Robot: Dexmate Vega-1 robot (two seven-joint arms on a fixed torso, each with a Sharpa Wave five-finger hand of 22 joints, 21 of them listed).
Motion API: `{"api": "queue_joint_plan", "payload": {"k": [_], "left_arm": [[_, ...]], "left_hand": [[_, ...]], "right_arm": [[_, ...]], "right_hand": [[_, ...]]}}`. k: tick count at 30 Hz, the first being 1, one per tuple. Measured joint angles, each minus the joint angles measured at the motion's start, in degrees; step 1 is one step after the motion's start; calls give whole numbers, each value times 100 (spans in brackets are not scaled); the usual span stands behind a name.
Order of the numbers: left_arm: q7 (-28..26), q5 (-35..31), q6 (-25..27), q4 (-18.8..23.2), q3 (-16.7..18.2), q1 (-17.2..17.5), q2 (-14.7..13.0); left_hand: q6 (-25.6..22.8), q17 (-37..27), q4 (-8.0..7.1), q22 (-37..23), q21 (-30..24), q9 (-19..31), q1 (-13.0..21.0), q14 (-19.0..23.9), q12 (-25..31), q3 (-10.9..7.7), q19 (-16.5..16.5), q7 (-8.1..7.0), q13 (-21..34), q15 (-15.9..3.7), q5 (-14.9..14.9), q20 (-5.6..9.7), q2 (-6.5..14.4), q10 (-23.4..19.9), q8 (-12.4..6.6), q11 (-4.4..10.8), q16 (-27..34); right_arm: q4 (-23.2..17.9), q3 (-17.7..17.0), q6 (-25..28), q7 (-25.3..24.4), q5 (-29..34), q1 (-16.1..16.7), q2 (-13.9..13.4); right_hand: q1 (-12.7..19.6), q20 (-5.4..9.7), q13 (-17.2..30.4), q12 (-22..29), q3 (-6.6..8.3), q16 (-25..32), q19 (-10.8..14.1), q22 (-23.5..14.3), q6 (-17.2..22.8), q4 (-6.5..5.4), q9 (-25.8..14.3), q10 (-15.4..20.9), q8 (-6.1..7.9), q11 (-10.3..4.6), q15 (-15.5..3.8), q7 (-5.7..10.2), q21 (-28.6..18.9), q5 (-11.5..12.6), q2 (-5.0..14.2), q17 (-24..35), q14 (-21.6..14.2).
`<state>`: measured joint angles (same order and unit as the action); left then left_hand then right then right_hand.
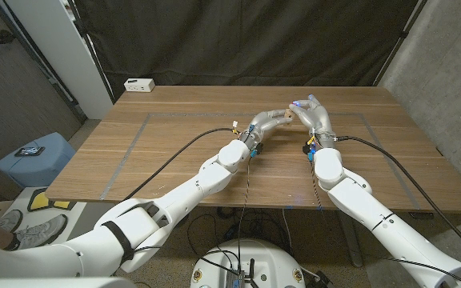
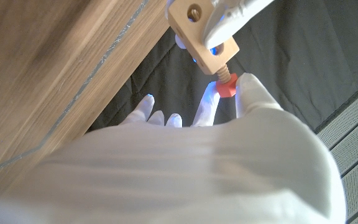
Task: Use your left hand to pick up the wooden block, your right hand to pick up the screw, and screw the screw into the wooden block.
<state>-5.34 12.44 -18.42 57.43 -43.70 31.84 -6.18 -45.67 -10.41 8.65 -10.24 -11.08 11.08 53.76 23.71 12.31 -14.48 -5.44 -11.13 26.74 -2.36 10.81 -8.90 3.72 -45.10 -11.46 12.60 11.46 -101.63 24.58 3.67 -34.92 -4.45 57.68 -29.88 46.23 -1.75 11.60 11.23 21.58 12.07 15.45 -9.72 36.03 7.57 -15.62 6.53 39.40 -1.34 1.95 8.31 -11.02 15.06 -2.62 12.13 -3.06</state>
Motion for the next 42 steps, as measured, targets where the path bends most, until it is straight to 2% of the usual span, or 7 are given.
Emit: {"api": "queue_joint_plan", "payload": {"k": [42], "left_arm": [[10, 42, -6, 28, 26, 34, -9]], "left_hand": [[86, 0, 10, 0, 0, -5, 36, -30, -38, -37, 0, -5, -23, -30, 22, 0, 36, 72, 2, -11, 0]], "right_arm": [[-27, 46, 33, -48, 201, -5, -16]], "right_hand": [[-45, 0, -1, 1, -44, 0, 1, 0, 51, 45, -50, -41, 71, -82, -1, 72, 0, 22, 45, -1, 0]]}}
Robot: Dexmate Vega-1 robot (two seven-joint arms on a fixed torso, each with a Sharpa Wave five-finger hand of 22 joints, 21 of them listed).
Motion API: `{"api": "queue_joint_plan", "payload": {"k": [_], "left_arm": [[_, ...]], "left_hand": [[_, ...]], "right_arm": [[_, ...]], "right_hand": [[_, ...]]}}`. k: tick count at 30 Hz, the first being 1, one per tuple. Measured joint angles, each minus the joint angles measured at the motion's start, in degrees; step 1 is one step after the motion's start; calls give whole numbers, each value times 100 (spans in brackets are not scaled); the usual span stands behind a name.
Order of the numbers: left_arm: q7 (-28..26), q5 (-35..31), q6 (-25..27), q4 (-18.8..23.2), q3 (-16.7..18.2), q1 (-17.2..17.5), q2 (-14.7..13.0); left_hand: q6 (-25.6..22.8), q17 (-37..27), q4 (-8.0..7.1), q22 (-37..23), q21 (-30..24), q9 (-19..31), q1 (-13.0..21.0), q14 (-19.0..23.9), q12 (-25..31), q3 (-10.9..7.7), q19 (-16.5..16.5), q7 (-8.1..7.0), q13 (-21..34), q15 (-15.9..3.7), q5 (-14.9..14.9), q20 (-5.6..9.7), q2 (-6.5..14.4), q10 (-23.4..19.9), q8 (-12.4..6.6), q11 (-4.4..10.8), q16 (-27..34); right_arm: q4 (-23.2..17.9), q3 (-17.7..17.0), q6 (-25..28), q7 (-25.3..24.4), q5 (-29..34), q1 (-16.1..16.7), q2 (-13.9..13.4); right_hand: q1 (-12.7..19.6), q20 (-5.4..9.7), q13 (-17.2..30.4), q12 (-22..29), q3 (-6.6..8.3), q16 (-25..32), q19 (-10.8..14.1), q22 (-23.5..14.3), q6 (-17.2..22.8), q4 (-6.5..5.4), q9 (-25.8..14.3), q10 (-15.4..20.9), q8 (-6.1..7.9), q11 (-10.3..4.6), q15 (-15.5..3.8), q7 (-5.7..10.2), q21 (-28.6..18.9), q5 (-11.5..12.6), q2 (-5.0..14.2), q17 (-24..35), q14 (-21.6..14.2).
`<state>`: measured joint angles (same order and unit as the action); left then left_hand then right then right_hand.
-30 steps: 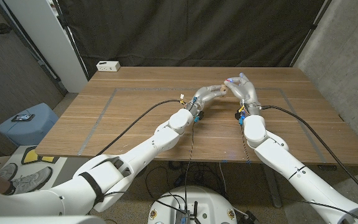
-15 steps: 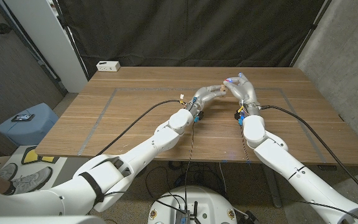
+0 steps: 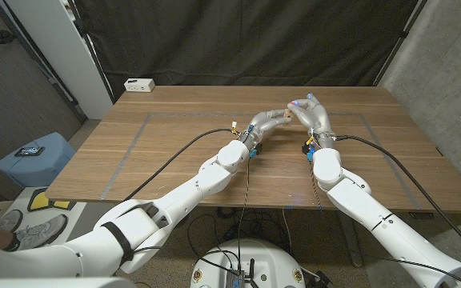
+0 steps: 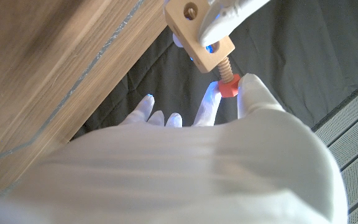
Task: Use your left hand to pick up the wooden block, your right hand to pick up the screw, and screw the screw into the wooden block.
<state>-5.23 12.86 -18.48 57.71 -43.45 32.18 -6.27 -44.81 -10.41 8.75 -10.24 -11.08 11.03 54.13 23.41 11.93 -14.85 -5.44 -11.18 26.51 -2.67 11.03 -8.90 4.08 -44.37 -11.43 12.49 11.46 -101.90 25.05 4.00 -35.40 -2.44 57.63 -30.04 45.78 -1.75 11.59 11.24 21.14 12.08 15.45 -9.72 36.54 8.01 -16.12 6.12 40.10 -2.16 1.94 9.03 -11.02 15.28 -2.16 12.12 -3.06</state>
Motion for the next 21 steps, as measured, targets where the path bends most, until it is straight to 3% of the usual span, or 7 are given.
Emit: {"api": "queue_joint_plan", "payload": {"k": [21], "left_arm": [[-14, 1, 21, 43, -5, 20, 2]], "left_hand": [[0, 0, 2, 0, 0, 4, 0, 0, 0, 2, 0, 0, -1, 0, -5, 0, 0, 3, 22, -4, 0]], "right_arm": [[26, -57, -53, -41, 28, 25, -10]], "right_hand": [[0, 0, 0, 1, -22, 0, 0, 0, -1, 22, 1, 3, 41, -84, 0, -1, 0, 0, 0, 0, 0]]}}
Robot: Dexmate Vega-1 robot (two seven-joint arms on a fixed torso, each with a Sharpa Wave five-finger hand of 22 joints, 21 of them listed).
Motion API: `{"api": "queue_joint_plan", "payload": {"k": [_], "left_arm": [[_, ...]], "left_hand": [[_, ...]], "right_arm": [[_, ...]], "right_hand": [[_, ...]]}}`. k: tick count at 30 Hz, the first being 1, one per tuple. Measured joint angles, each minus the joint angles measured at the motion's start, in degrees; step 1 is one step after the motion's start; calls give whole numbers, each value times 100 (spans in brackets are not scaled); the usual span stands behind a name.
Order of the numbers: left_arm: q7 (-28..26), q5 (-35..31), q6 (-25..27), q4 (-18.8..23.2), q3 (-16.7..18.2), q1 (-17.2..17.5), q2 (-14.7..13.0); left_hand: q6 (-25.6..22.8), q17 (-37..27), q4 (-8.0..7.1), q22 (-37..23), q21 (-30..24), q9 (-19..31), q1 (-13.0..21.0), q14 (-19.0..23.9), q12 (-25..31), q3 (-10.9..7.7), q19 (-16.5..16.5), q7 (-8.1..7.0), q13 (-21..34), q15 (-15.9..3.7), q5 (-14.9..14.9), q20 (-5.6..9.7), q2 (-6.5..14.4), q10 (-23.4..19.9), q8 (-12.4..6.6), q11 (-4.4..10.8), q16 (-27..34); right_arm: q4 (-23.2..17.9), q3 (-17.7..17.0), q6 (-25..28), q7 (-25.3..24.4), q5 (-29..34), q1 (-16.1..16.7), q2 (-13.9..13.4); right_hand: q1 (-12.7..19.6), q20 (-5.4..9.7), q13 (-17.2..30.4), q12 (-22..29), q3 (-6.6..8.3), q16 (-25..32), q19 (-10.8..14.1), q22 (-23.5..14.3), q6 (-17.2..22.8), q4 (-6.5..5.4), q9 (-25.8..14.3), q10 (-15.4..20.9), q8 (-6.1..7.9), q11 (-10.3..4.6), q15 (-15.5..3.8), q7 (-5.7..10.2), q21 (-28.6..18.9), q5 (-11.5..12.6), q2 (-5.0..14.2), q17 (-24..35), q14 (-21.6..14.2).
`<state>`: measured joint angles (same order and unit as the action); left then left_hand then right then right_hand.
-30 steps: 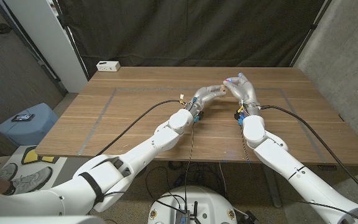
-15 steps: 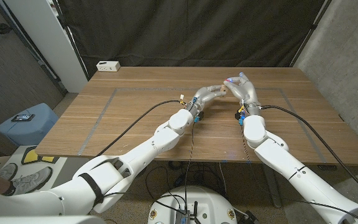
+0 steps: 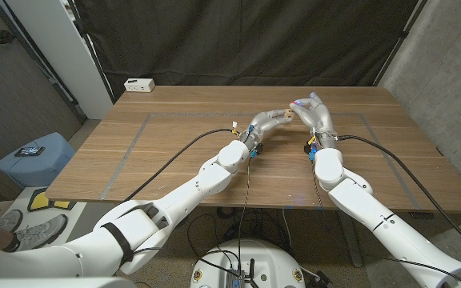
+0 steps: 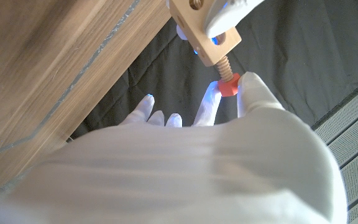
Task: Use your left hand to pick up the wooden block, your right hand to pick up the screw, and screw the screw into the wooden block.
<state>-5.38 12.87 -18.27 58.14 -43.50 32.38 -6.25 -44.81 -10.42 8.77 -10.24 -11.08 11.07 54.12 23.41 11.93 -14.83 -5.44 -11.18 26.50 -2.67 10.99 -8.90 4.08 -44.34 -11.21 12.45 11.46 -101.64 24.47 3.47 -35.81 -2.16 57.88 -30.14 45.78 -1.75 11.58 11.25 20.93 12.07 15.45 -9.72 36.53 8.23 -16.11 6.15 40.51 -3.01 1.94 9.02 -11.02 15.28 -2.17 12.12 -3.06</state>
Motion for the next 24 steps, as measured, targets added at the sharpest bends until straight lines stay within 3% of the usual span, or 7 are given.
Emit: {"api": "queue_joint_plan", "payload": {"k": [24], "left_arm": [[22, 55, 34, -23, 10, 0, 28]], "left_hand": [[0, 0, 1, 0, 0, -2, 0, 0, 0, 1, 0, 0, 0, 0, -1, 0, 0, 7, 14, -7, 0]], "right_arm": [[53, -4, -62, -2, 10, 1, 9]], "right_hand": [[0, 0, 0, 0, -22, 0, 0, 0, 0, 22, -27, -25, 45, -81, 0, -1, 0, 20, 0, -14, 0]]}}
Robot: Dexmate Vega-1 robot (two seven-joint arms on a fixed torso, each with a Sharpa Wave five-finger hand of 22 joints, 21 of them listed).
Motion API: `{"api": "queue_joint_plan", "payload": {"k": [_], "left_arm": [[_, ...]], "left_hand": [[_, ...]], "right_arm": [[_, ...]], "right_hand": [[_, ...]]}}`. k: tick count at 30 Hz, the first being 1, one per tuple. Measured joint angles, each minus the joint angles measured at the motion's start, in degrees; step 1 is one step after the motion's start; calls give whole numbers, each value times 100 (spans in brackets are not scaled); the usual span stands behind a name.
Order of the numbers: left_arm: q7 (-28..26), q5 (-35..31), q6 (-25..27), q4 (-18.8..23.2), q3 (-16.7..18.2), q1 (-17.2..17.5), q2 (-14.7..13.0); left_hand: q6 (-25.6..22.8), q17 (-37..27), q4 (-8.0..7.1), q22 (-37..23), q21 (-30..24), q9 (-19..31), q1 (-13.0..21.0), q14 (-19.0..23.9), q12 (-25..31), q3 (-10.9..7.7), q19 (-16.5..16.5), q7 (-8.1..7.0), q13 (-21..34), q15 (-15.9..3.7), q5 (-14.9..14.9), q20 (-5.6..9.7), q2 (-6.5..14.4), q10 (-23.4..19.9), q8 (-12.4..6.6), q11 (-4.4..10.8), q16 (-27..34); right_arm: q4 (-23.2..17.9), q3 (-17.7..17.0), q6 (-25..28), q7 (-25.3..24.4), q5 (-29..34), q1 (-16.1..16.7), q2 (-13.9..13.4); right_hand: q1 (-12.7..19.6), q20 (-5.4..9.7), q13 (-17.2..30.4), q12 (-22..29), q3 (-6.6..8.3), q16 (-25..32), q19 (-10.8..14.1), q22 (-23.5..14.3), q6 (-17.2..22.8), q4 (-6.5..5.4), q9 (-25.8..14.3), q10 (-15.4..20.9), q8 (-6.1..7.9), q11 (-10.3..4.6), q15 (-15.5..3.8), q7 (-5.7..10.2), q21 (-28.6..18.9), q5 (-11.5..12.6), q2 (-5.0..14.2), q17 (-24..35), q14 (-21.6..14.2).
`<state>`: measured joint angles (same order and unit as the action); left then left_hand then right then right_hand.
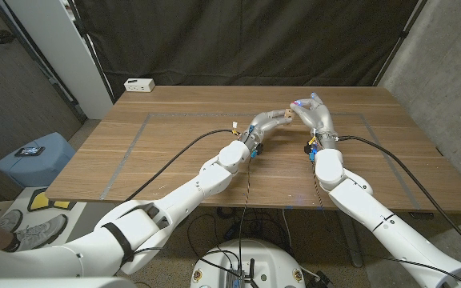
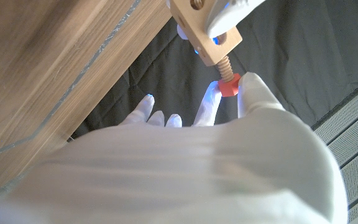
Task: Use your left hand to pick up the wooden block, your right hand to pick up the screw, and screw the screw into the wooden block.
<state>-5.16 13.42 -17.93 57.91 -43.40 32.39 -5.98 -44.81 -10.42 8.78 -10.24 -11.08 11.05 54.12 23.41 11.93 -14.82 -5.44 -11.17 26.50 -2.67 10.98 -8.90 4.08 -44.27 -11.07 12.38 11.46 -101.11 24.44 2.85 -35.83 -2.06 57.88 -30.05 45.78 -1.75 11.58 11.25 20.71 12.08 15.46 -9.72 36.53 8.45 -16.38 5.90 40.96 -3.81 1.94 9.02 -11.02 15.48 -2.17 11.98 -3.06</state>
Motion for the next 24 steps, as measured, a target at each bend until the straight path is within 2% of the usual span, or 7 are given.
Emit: {"api": "queue_joint_plan", "payload": {"k": [24], "left_arm": [[1, 30, 20, -9, 6, 4, 16]], "left_hand": [[1, 0, 1, 0, 0, 1, 0, 0, 0, 1, 0, 1, -23, 0, 0, 0, 0, 1, -15, -1, 0]], "right_arm": [[51, 18, -8, 11, 7, -16, 11]], "right_hand": [[0, 31, -5, 0, -23, 0, -32, 0, 32, 23, 17, 23, 0, -40, 0, 31, 0, 0, 0, 1, 0]]}}
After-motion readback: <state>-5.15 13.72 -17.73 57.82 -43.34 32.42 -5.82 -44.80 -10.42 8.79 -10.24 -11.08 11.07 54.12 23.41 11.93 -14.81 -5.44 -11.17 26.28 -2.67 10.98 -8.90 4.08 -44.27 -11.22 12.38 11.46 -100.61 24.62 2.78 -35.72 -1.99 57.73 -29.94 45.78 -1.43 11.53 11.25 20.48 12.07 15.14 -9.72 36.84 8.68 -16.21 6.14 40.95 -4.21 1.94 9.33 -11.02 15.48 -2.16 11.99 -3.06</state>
